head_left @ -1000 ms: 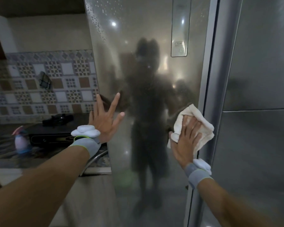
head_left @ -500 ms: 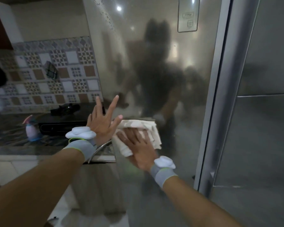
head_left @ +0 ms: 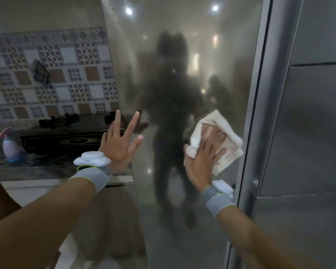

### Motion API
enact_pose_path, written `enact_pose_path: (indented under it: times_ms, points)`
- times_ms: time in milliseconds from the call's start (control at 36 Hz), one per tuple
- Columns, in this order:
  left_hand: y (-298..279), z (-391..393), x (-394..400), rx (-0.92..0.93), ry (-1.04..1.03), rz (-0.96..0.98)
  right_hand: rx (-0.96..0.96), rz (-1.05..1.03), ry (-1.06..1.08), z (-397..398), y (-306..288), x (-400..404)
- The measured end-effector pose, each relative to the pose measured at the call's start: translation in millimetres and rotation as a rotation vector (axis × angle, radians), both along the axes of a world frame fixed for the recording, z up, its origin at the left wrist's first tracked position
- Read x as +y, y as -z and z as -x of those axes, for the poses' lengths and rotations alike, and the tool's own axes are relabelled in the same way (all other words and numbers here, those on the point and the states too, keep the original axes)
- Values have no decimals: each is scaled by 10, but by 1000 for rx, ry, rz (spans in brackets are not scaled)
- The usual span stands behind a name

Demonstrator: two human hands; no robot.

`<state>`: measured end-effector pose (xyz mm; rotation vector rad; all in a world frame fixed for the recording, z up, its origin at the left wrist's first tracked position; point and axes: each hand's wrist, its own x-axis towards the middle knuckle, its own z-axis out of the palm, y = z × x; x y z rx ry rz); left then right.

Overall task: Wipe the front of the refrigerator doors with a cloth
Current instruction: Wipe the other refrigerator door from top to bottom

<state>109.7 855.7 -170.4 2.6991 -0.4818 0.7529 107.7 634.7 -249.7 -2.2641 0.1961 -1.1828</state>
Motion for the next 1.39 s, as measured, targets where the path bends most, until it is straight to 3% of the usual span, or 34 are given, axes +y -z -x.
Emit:
enact_pose_path:
  times_ms: [83,167,250,306,361,500,583,667,694,806,972,1056,1194,1278,1389]
  points:
    - [148,-29,60,-32,8,-4,72,394,-182,-136,306,545]
    - [359,-83,97,-77,22,4,-2,810,-516,-204,678,895]
    - [513,-161,108,-88,19,56,-101,959,-594,-280,804,908]
    - [700,-218,49,-93,40,89,-77,1020,-512,-272,853,765]
    - [830,-236,-49,-115,49,132,-21,979,-364,-263,860,521]
    - [1219,-202,-254,-193,34,249,-123,695,-22,-200,1149,-483]
    - [1426,-201,-353,-238,8,293,-201,216,86,-79,1309,-906]
    - [1700,-201,-475,-280,4,381,-304,-194,18,3,1497,-957]
    - [1704,-208,-486,-267,5,417,-296,-211,15,3,1492,-899]
    - [2069,-156,-511,-276,22,501,-197,182,64,-65,2021,-531]
    - [2553,-127,-359,-270,81,455,-92,940,-288,-227,2862,337]
    - [2770,-134,-296,-259,80,413,3,1070,-351,-266,3052,495]
    - [3226,-49,-268,-282,98,367,-95,993,-187,-197,3132,74]
    - [3553,-1,-362,-260,76,339,-167,689,-30,-155,3354,-497]
    - [4029,83,-373,-138,90,238,-104,248,26,59,3759,-987]
